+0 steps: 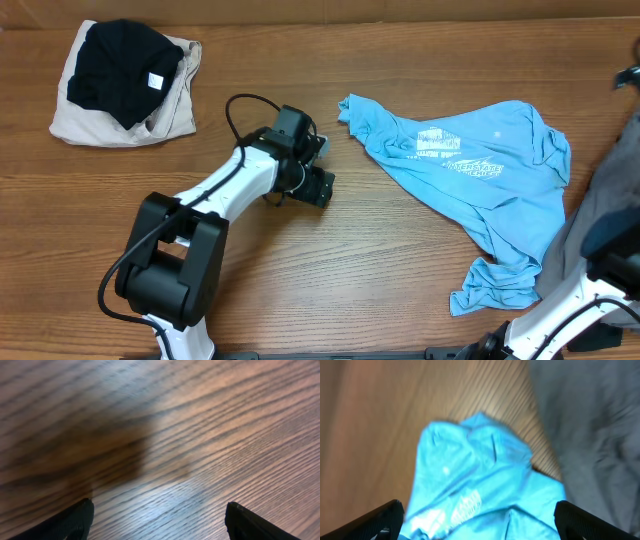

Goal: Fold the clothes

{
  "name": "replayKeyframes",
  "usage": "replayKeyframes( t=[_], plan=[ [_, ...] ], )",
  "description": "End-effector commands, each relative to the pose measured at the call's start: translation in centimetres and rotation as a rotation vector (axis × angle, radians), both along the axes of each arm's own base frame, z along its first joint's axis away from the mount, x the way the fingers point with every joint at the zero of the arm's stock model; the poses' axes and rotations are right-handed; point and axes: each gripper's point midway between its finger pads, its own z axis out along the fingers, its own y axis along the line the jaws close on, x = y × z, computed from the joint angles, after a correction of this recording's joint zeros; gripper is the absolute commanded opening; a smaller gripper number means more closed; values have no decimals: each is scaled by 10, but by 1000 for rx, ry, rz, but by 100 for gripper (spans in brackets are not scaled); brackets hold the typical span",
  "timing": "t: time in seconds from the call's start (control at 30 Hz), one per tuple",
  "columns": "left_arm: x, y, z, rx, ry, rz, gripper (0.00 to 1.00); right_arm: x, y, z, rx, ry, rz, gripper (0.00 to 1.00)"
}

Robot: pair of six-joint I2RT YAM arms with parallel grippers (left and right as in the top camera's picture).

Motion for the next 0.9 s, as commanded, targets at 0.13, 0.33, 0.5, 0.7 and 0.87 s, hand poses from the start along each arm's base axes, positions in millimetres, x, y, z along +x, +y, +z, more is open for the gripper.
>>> replayKeyframes(
  t=[0.13, 0.33, 0.5, 0.7, 0.87],
  plan=[
    [36, 10, 44, -49, -31, 33, 85, 9, 52, -54, 5, 116, 169, 100],
    [60, 20, 90, -56, -80, 48, 90, 15, 111, -117, 21, 184, 341, 99],
    [80, 45, 131, -65, -118, 113, 95, 12, 158, -162, 19, 208, 459, 99],
    [94, 85, 162, -64, -143, 205, 96, 9, 210, -199, 4, 194, 584, 98],
    [93, 117, 166, -48, -119, 257, 97, 5, 255, -216, -15, 173, 696, 97]
  ],
)
